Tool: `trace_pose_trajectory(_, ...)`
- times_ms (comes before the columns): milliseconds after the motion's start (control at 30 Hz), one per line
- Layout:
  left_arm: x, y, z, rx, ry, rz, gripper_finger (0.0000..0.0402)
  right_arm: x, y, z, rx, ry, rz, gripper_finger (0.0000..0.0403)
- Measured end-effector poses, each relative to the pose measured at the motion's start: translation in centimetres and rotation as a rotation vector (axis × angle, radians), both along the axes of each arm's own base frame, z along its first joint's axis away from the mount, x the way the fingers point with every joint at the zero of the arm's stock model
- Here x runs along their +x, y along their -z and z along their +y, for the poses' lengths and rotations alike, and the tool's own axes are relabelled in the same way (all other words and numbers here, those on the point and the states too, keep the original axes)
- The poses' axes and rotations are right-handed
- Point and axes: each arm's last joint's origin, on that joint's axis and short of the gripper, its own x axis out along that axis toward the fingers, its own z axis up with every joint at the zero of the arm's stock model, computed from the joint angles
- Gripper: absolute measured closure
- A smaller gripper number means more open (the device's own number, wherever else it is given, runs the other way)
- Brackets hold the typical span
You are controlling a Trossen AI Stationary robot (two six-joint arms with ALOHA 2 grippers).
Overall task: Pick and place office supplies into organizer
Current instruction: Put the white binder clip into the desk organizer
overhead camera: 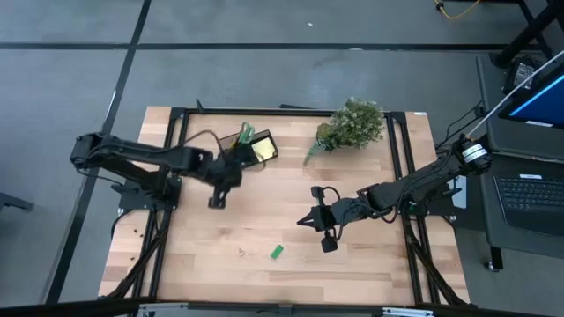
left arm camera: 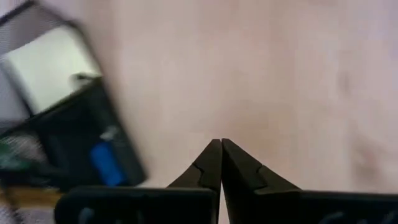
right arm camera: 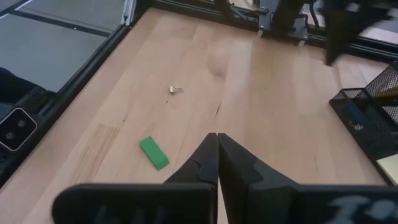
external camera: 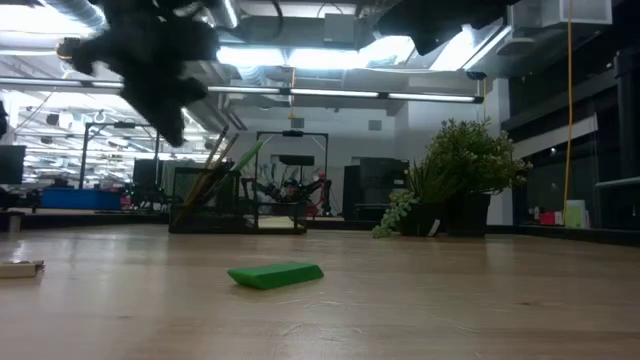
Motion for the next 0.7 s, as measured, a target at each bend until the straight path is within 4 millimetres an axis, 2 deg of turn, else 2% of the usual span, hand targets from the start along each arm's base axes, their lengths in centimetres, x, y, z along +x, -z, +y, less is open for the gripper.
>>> trace_pose_trajectory(200, -0.5, -0.1, -5.1, -0.027, 0.184, -0.018, 0.0400, 0.1, -0.1, 0.0, 0.004, 0.001, -0.009, 0.0393)
trace_pose_trajectory(367, -0.5, -0.1, -8.5, -0.049, 0.259, -0.087, 0.0400, 0.1, -0.2, 0.0, 0.010, 0.001, -0.025, 0.0393)
trace_pose_trajectory(500, 0.3, 0.4, -10.8, -0.047, 0.367, -0.133, 0.0400, 0.2, -0.5, 0.1, 0.020, 0.001, -0.051, 0.0393)
trace_pose_trajectory(700, 2.9, 0.6, -13.5, 0.015, 0.490, -0.057, 0.0400, 0.3, -0.6, 0.1, 0.031, 0.004, -0.063, 0.0393)
